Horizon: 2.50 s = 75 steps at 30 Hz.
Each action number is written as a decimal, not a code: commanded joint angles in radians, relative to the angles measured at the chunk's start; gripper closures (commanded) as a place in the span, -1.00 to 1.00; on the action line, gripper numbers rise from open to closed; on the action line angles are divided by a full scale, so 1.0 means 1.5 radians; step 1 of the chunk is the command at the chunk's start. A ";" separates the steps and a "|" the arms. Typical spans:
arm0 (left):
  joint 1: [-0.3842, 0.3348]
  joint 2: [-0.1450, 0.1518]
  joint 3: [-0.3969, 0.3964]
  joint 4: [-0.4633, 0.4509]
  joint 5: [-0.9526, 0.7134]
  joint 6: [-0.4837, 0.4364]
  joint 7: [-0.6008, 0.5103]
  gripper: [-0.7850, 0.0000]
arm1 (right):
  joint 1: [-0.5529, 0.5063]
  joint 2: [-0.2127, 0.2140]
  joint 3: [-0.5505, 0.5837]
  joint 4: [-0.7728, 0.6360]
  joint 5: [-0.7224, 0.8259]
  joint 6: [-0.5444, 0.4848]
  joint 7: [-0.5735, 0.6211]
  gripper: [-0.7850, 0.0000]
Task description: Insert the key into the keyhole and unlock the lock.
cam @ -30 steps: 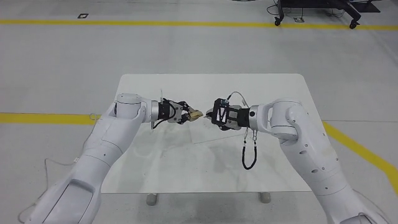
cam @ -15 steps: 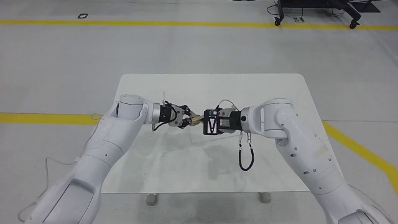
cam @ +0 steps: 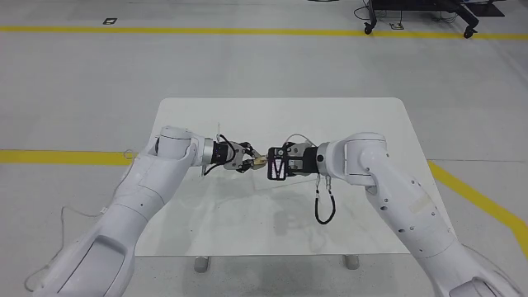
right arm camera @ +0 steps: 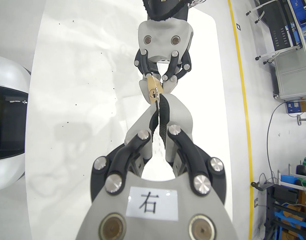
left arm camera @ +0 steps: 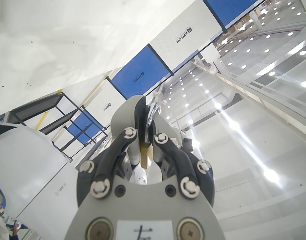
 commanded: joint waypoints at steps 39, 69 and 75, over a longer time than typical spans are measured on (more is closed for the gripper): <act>0.001 0.005 -0.008 -0.014 0.013 -0.030 0.045 1.00 | 0.005 0.002 -0.042 -0.041 -0.001 0.102 0.150 1.00; 0.002 0.007 -0.020 -0.028 0.019 -0.091 0.070 1.00 | 0.010 -0.001 -0.063 -0.065 -0.017 0.156 0.197 1.00; 0.025 0.011 -0.035 -0.058 0.016 -0.110 0.114 1.00 | -0.007 0.002 -0.056 -0.082 -0.054 0.182 0.191 1.00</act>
